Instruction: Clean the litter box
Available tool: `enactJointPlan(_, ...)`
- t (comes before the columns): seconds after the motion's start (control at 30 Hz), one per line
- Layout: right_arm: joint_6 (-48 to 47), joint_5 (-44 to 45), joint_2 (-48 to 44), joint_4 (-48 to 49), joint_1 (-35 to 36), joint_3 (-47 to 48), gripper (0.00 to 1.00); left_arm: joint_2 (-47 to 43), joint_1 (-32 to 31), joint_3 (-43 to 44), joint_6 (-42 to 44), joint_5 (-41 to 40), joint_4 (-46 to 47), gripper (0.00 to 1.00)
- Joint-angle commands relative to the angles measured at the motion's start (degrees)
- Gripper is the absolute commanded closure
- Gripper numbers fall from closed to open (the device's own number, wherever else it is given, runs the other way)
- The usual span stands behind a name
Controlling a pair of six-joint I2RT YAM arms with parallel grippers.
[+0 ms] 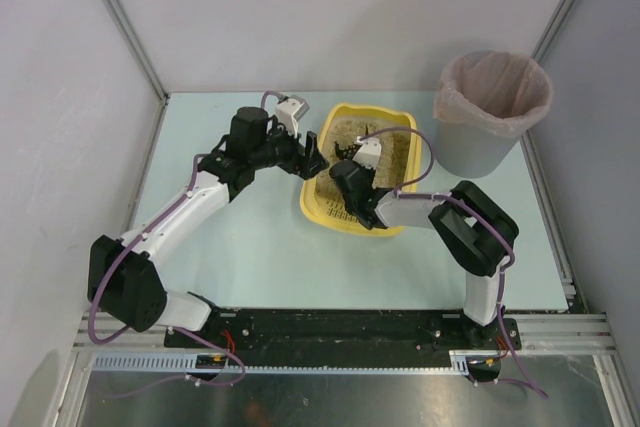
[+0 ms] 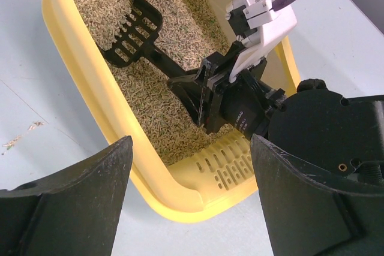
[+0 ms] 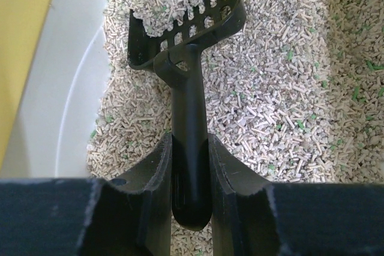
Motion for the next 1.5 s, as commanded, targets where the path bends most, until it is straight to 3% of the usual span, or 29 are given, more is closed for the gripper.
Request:
enactJointPlan(0.0,1.0,4.3,0.7,-6.4,-1.0,-1.4,0.97,-1.9,0.3,0.5,-0.3,1.5,0.5,0.17)
enactJointPlan(0.27,-4.8,1.8,-4.0,-7.4,-1.2,-1.6,0.89,-2.1,0.3,0.6,-0.4,1.5,0.5,0.17)
enactJointPlan(0.4,-5.1,-2.0,-7.6,-10.1,-2.3,-1.5,1.00,-2.2,0.3,0.6,-0.4,1.5,0.5,0.17)
enactJointPlan(0.67,-5.5,-10.4,-13.7,-18.2,-8.2,-1.5,1.00,-2.2,0.3,0.6,-0.9,2.1,0.4,0.17)
enactJointPlan(0.8,-5.6,-20.1,-13.6,-15.9,-11.0,-2.8,1.00,-2.3,0.3,0.6,-0.8,1.8,0.5,0.17)
enactJointPlan(0.97,-4.5,-21.5,-16.3,-14.8,-11.4,-2.3,1.00,-2.1,0.3,0.5,-0.4,1.0,0.5,0.17)
enactJointPlan(1.23,-5.9,-16.1,-17.2,-30.0,-11.2,4.3,1.00,-1.5,0.3,0.5,-1.1,2.2,0.5,0.17)
enactJointPlan(1.47,-5.0,-22.0,-13.3,-45.8,-11.3,15.0,1.00,-1.5,0.3,0.6,-1.1,2.0,0.5,0.17)
